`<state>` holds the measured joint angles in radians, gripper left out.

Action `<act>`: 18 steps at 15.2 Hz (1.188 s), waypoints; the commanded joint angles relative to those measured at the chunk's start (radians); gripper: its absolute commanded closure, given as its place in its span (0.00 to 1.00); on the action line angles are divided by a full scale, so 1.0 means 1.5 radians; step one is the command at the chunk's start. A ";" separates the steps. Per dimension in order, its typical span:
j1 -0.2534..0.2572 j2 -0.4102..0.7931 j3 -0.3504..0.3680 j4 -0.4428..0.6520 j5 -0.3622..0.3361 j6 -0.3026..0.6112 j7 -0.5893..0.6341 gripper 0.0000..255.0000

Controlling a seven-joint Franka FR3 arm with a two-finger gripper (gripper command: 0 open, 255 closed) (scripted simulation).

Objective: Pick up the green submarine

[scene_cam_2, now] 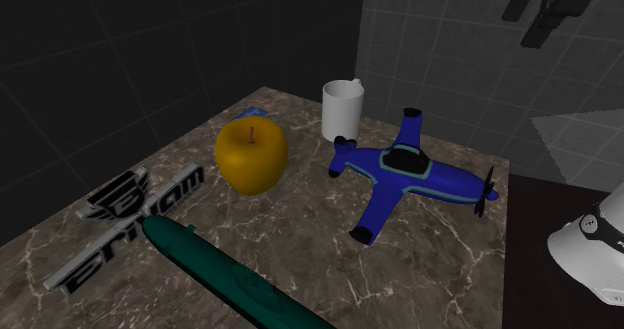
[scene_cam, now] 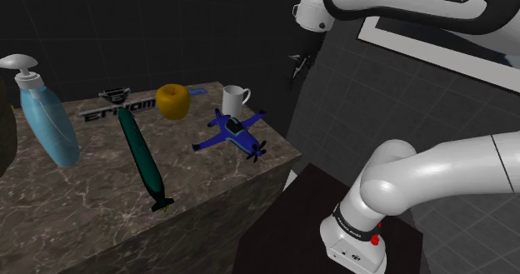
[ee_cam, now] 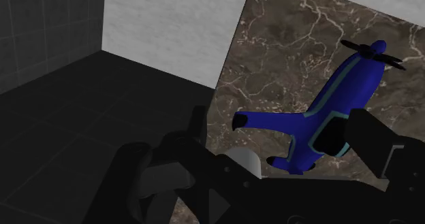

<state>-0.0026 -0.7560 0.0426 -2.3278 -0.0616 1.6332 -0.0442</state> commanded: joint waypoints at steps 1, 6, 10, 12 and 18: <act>0.000 0.000 0.000 0.000 0.000 0.000 0.000 0.00; 0.015 0.074 0.060 0.026 0.042 0.035 0.082 0.00; 0.024 0.145 0.106 0.061 0.065 0.062 0.147 0.00; 0.028 0.183 0.128 0.084 0.073 0.075 0.179 0.00; 0.037 0.311 0.191 0.171 0.079 0.105 0.276 0.00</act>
<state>0.0510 -0.3246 0.3137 -2.0971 0.0580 1.7845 0.3448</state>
